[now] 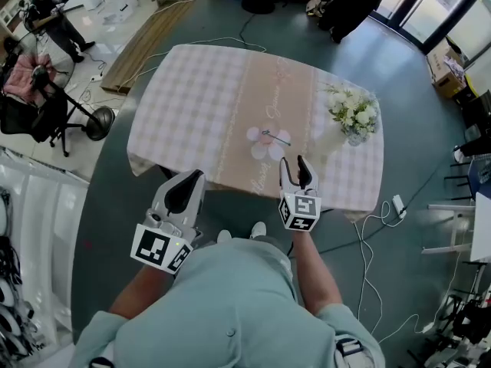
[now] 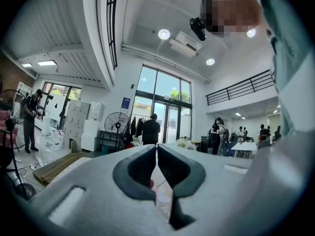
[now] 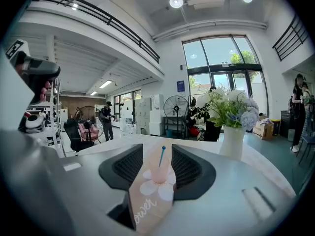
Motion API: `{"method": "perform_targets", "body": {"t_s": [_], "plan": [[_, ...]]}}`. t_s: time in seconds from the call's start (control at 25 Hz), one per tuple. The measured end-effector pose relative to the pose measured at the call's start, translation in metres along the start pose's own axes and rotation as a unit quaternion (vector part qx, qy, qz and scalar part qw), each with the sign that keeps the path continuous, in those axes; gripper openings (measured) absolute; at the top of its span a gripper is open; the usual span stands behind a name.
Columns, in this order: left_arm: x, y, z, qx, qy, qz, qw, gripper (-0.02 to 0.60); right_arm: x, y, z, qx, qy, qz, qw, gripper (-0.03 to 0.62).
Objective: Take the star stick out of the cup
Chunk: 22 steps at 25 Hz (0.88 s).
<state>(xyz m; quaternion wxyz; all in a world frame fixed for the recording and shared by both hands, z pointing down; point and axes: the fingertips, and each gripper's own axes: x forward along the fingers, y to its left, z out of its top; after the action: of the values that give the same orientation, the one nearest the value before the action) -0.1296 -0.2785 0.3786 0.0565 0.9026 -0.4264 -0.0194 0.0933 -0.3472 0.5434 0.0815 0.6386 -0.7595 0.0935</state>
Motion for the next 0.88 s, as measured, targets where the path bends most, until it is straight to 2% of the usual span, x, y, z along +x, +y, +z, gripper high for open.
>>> {"method": "perform_targets", "body": {"t_s": [0.52,0.88], "plan": [[0.0,0.001,0.001,0.008,0.003,0.041,0.9991,0.011,0.042,-0.014,-0.033,0.02,0.034,0.011,0.999,0.16],[0.003,0.001,0.0,0.01,0.007,0.062,0.998,0.011,0.063,-0.014,-0.049,0.01,0.054,0.031,0.998,0.159]]}}
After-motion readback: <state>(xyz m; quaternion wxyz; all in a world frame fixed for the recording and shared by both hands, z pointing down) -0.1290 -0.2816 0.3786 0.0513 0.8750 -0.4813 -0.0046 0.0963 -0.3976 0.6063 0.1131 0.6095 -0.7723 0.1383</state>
